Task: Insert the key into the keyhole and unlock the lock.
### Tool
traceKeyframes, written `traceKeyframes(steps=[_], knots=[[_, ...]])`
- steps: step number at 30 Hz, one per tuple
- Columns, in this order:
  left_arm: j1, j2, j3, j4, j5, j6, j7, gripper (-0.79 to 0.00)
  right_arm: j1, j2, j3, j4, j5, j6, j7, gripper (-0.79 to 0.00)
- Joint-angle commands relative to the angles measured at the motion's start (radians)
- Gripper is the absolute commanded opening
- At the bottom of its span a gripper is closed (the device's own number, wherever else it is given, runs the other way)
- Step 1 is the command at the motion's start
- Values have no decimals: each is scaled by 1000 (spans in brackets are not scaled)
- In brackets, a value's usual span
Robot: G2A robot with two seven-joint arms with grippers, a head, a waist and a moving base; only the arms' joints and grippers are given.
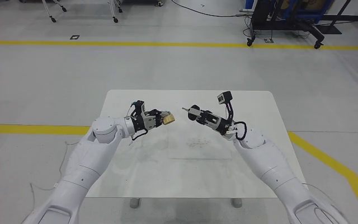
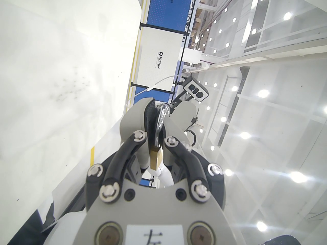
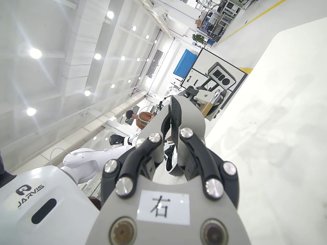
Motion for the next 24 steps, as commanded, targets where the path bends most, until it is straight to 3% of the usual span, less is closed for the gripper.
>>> traceKeyframes(steps=[1,4,10,24], knots=[[0,0,0,0,0,0,0,-785,0,0,0,0,0,0,0,-785],[0,0,0,0,0,0,0,-785,-7,1,13,-20,-40,12,-51,-785],[0,0,0,0,0,0,0,-785,-39,9,42,-94,-394,8,-289,-785],[0,0,0,0,0,0,0,-785,-58,10,48,-127,-408,3,-320,-785]])
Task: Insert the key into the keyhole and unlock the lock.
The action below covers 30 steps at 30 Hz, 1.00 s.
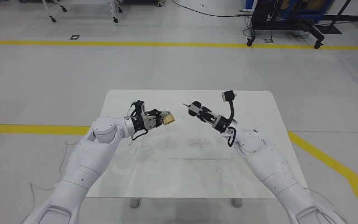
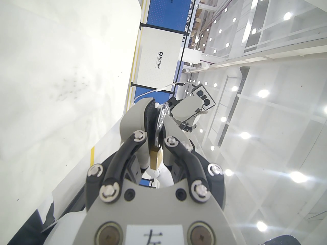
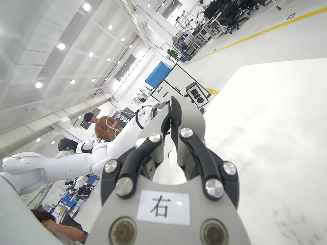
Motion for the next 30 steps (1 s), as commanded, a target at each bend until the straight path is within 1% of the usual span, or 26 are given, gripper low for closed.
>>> traceKeyframes(steps=[1,2,4,5,7,9,10,12,13,16,17,30], knots=[[0,0,0,0,0,0,0,-785,0,0,0,0,0,0,0,-785],[0,0,0,0,0,0,0,-785,-2,0,0,0,-3,4,-3,-785],[0,0,0,0,0,0,0,-785,-1,3,2,-18,-91,31,-10,-785],[0,0,0,0,0,0,0,-785,-2,3,-3,-33,-123,27,-3,-785],[0,0,0,0,0,0,0,-785,-2,5,-1,-36,-153,-4,8,-785],[0,0,0,0,0,0,0,-785,3,8,3,-39,-233,-54,14,-785],[0,0,0,0,0,0,0,-785,5,11,6,-44,-292,-81,12,-785],[0,0,0,0,0,0,0,-785,6,18,17,-67,-477,-118,-12,-785],[0,0,0,0,0,0,0,-785,-4,20,21,-83,-561,-121,-37,-785],[0,0,0,0,0,0,0,-785,-40,28,40,-125,-726,-112,-108,-785],[0,0,0,0,0,0,0,-785,-50,29,46,-133,-743,-106,-126,-785],[0,0,0,0,0,0,0,-785,-54,29,45,-135,-748,-102,-127,-785]])
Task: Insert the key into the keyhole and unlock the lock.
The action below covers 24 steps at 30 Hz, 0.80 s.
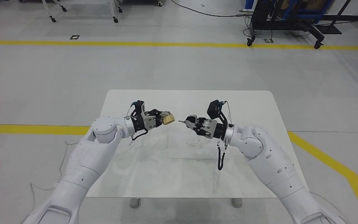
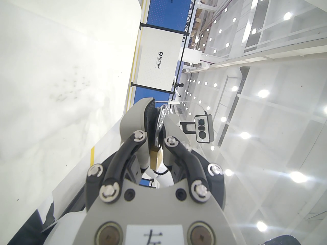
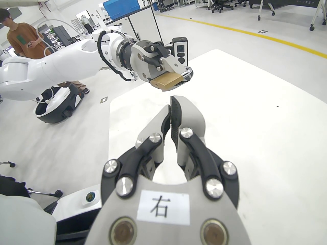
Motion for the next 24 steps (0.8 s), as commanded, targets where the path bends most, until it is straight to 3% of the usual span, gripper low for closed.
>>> traceKeyframes(steps=[1,6,15,18,20,24], knots=[[0,0,0,0,0,0,0,-785,-6,0,-4,-12,-22,9,-3,-785],[0,0,0,0,0,0,0,-785,-27,4,-3,-67,-136,-27,-55,-785],[5,-1,3,6,2,3,10,-785,-34,6,3,-72,-144,-45,-72,-785],[-17,-23,24,112,-194,202,-84,-785,-34,6,3,-72,-144,-45,-72,-785],[-64,-40,51,198,-210,236,-71,-785,-48,7,15,-62,-102,-72,-117,-785],[-142,-72,103,330,-228,280,-81,-785,-48,21,63,-81,-171,-82,-90,-785]])
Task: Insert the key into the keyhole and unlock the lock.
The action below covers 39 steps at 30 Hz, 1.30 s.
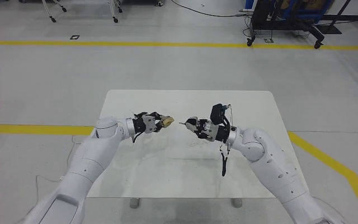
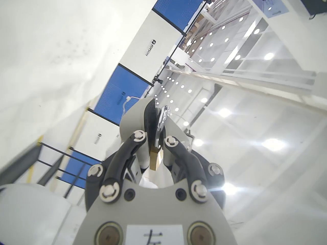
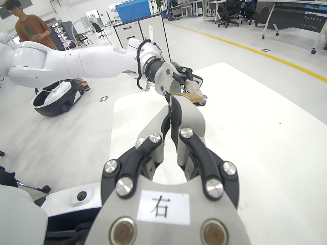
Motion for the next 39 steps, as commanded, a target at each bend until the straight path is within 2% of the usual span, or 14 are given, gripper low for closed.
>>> traceKeyframes(steps=[1,7,14,27,30,34,39], knots=[[-34,-13,23,52,14,6,1,-785,0,9,21,-37,-71,-7,35,-785],[-115,-43,85,104,88,38,37,-785,-28,26,20,-258,-416,130,205,-785],[-153,-79,145,132,117,101,45,-785,-46,30,-26,-381,-612,172,266,-785],[-143,-80,138,127,107,90,68,-785,-50,29,-34,-391,-622,175,261,-785],[-119,-80,122,107,81,94,97,-785,-52,34,-50,-421,-704,132,210,-785],[-101,-74,112,77,73,97,21,-785,-53,38,-72,-453,-811,103,178,-785],[-96,-68,101,76,72,108,-46,-785,-41,36,-114,-482,-904,100,212,-785]])
